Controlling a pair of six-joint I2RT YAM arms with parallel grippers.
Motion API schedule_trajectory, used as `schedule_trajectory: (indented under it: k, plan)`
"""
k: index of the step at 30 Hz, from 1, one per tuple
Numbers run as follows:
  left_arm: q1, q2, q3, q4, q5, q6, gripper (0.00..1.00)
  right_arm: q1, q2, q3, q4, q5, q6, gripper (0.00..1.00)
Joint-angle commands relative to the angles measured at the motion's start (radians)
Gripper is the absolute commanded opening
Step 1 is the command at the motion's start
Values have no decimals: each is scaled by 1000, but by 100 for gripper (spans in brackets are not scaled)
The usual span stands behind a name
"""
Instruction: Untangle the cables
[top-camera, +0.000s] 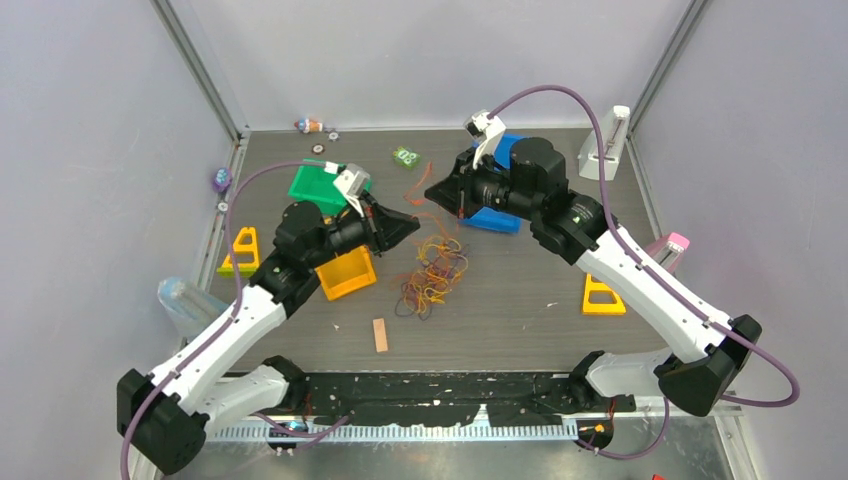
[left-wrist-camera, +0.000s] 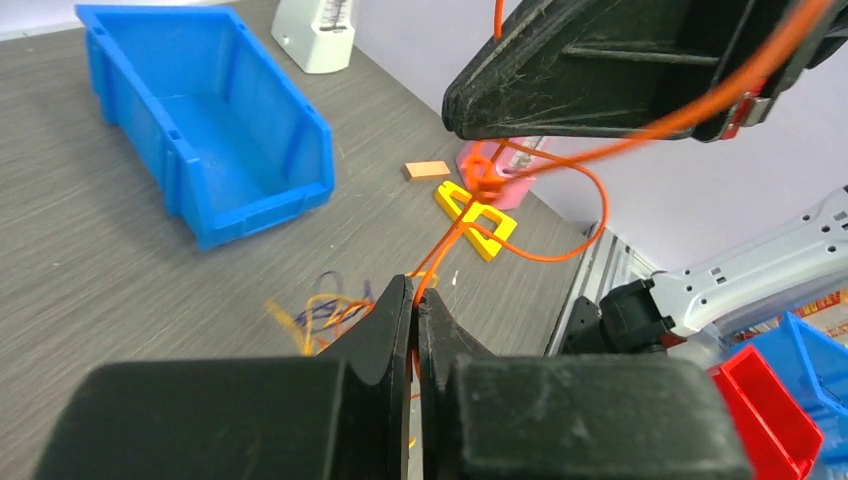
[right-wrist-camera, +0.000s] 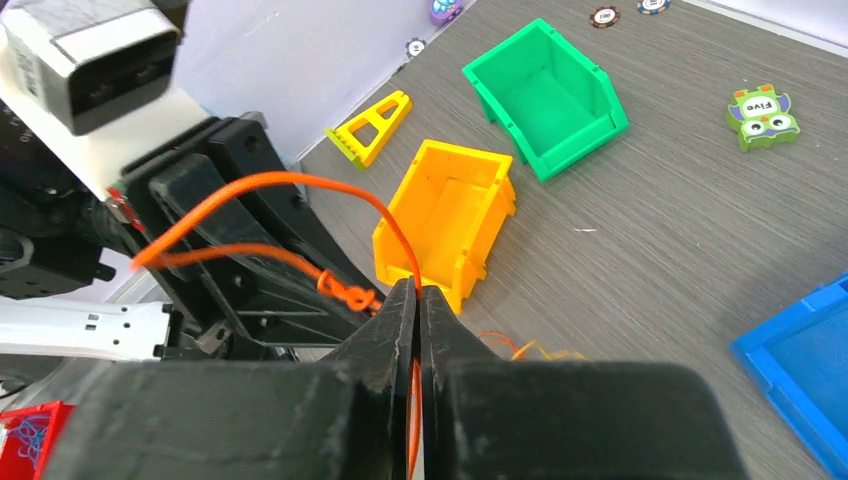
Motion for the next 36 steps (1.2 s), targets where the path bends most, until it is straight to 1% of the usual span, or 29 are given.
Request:
schedule_trajectory:
  k: [1,5,12,18,19,21,23,24,26,27,28,29,30,31,33,34,36]
  plan:
    - [-41,52,81,80,-2,45,4,4,-8,50,36,-27,25,5]
    - [-71,109,121,82,6,54,13,3,-11,51,36,-37,32,5]
    - [-97,172,149,59,-4,76,35,4,-8,58,37,-49,48,5]
    - [-105,201,151,64,-12,77,41,4,-1,61,47,-70,68,5]
    - [-106,207,154,68,-10,77,40,4,-1,60,49,-73,73,5]
    - [-108,217,160,76,-1,76,31,4,-2,59,53,-79,79,5]
    - [-109,224,163,87,10,70,27,3,-3,53,54,-73,82,5]
    - [-110,230,164,97,20,69,21,3,-5,50,54,-69,84,5]
    - [-110,235,163,113,37,62,4,3,-8,46,53,-61,85,5]
    - [-111,233,163,115,37,60,0,2,-10,45,52,-52,84,12]
    - [-109,230,161,116,31,56,0,2,-16,36,47,-43,81,21]
    - [-109,224,156,120,26,53,0,-3,-22,27,43,-23,75,42]
    - [-109,216,151,126,19,50,0,-6,-38,6,43,-14,70,52]
    - [-109,208,149,126,14,49,0,-15,-47,-10,43,3,68,68]
    - [-110,191,149,120,-3,49,0,-34,-87,-66,44,29,66,79]
    - [-109,184,152,115,-9,51,0,-42,-122,-117,46,42,64,80]
    - [-110,177,162,96,-13,56,0,-67,-185,-209,61,79,64,87]
